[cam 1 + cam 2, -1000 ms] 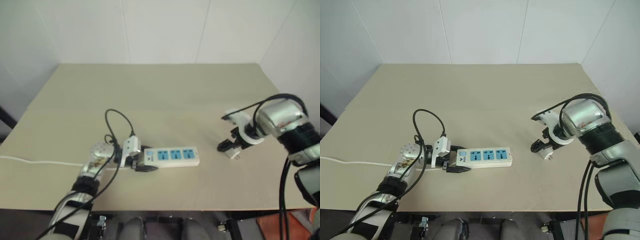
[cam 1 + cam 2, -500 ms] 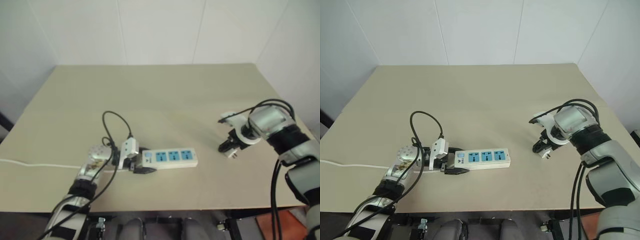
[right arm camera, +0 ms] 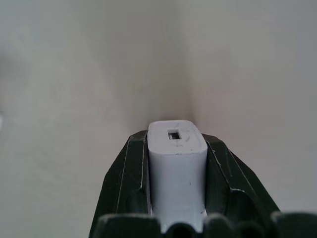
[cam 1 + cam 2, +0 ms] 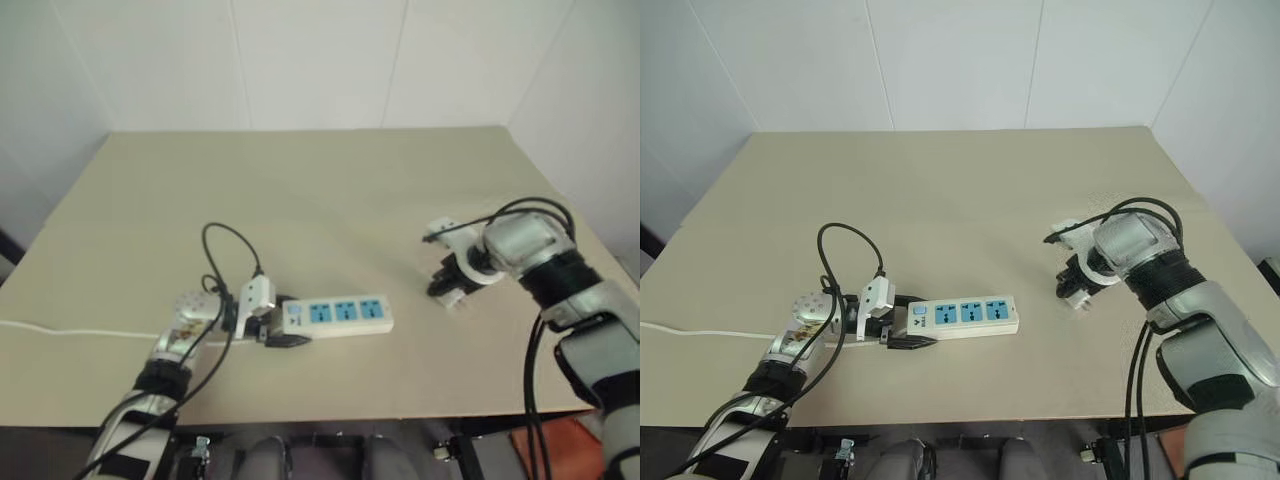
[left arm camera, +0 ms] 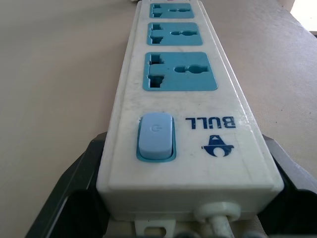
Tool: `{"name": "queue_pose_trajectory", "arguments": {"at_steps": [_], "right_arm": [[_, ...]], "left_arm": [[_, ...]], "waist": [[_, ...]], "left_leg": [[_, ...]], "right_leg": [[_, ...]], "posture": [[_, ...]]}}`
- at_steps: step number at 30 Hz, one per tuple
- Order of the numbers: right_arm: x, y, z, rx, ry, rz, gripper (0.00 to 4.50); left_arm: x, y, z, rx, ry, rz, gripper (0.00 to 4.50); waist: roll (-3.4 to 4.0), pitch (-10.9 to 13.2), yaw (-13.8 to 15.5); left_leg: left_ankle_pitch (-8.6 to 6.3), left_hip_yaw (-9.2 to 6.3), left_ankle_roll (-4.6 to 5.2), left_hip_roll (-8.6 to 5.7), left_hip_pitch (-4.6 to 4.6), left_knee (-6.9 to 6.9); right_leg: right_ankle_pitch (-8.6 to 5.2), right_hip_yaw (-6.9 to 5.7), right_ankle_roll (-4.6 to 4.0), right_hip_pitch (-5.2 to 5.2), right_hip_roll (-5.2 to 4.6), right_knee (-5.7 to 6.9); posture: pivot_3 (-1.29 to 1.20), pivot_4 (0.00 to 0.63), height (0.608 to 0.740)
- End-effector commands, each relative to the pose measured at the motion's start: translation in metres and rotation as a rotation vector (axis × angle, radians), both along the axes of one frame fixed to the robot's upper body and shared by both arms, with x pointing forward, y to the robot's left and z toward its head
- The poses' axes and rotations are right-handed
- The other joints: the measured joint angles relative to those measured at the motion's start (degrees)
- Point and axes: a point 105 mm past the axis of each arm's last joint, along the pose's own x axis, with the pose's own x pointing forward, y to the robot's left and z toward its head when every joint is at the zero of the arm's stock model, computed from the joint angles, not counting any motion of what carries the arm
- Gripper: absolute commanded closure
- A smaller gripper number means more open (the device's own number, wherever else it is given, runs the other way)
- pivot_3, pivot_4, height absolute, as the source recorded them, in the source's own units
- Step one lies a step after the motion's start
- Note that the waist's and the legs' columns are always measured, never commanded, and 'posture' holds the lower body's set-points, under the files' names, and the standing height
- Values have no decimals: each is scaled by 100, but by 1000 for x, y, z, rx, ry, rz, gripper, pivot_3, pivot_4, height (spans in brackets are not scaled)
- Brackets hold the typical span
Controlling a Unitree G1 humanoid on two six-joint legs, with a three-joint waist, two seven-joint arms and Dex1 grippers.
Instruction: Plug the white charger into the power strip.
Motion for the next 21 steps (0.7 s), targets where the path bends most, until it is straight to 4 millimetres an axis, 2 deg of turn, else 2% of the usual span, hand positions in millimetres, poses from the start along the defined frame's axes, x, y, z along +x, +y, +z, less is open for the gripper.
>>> {"name": "queue_pose_trajectory", "arguments": {"at_steps": [1, 4, 6, 8, 14, 18, 21], "right_arm": [[13, 33, 77, 269, -399, 131, 3386], [8, 50, 103, 456, -587, 186, 3386], [2, 58, 110, 559, -661, 201, 3386], [-4, 66, 108, 590, -766, 219, 3386], [-34, 104, 87, 825, -803, 372, 3386], [-54, 137, 56, 838, -818, 568, 3386], [-62, 148, 40, 870, -782, 637, 3386]], "left_arm": [[-2, 1, -7, 35, 24, -26, 1176], [0, 1, -6, 42, 18, -33, 1176], [1, 2, -4, 43, 14, -34, 1176], [2, 3, -3, 45, 14, -33, 1176], [3, 4, -4, 46, 16, -28, 1176], [2, 3, -5, 55, 15, -34, 1176], [3, 3, -4, 55, 14, -37, 1176]], "waist": [[0, 0, 6], [-3, -2, 29], [-6, -3, 29], [-6, -3, 18], [-5, -3, -6], [-5, -3, -19], [-6, -3, -20]], "left_leg": [[0, -1, 0, 0, 0, -1], [0, -8, 0, 0, -2, -5], [0, -10, 0, 2, -2, -3], [0, -11, 0, 1, -1, -2], [1, -8, 0, 2, 4, -2], [0, -7, 0, 2, 11, -1], [1, -6, -1, 3, 13, -2]], "right_leg": [[0, -1, 0, 0, 0, -1], [1, -9, 2, 6, 0, -2], [1, -16, 2, 11, 1, -2], [1, -13, 2, 12, 0, -2], [1, -6, 2, 9, 5, 1], [1, -5, 2, 15, 8, 1], [1, -5, 2, 14, 10, 2]], "posture": [[0, 150, 740], [0, 150, 740], [0, 150, 740], [0, 150, 740], [0, 150, 740], [0, 150, 740], [0, 150, 740]]}}
